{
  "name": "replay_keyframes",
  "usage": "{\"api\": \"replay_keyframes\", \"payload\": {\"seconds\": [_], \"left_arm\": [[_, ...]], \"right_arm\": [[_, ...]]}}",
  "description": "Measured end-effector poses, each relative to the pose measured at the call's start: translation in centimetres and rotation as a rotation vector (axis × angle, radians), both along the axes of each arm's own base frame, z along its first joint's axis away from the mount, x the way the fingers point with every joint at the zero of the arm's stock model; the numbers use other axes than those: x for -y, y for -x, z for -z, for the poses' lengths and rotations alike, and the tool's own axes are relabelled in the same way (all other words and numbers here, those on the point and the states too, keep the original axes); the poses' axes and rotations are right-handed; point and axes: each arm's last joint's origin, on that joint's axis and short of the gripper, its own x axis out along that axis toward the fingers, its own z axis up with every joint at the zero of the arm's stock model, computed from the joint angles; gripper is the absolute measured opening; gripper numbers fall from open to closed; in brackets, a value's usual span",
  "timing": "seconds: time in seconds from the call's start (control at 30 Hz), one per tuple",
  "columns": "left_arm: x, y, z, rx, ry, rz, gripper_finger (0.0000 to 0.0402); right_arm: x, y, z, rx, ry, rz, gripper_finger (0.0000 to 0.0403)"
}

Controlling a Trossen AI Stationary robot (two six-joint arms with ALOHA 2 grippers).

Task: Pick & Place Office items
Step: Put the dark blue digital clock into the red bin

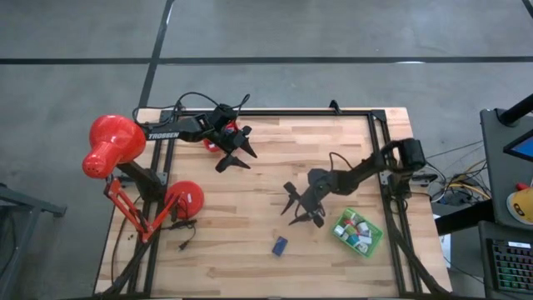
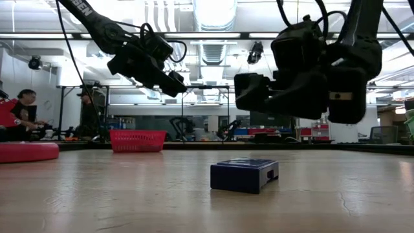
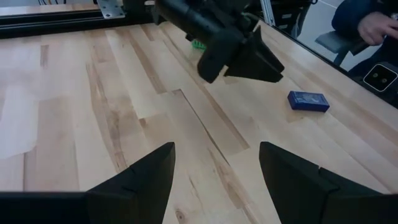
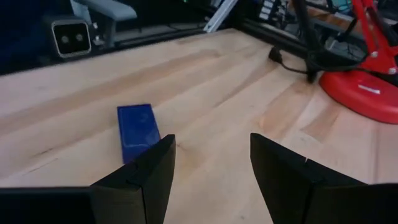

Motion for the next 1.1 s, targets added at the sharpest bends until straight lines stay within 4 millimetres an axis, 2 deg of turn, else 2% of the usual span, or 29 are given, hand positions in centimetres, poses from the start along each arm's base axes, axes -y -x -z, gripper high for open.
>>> {"api": "replay_keyframes", "payload": {"seconds": [0.27,0.6,0.8,1.1], "left_arm": [[0.0,0.0,0.0,0.0,0.0,0.0,0.0236],[0.0,0.0,0.0,0.001,0.0,0.0,0.0236],[0.0,0.0,0.0,0.003,-0.002,0.0,0.0236],[0.0,0.0,0.0,0.003,-0.002,0.0,0.0236]], "right_arm": [[-2.7,-0.3,0.8,-0.042,0.047,-0.022,0.0203],[-4.5,-1.1,1.7,-0.06,0.054,-0.055,0.0204],[-5.9,-2.3,3.4,-0.088,0.06,-0.093,0.0229],[-6.3,-3.0,3.6,-0.114,0.056,-0.107,0.0258]]}}
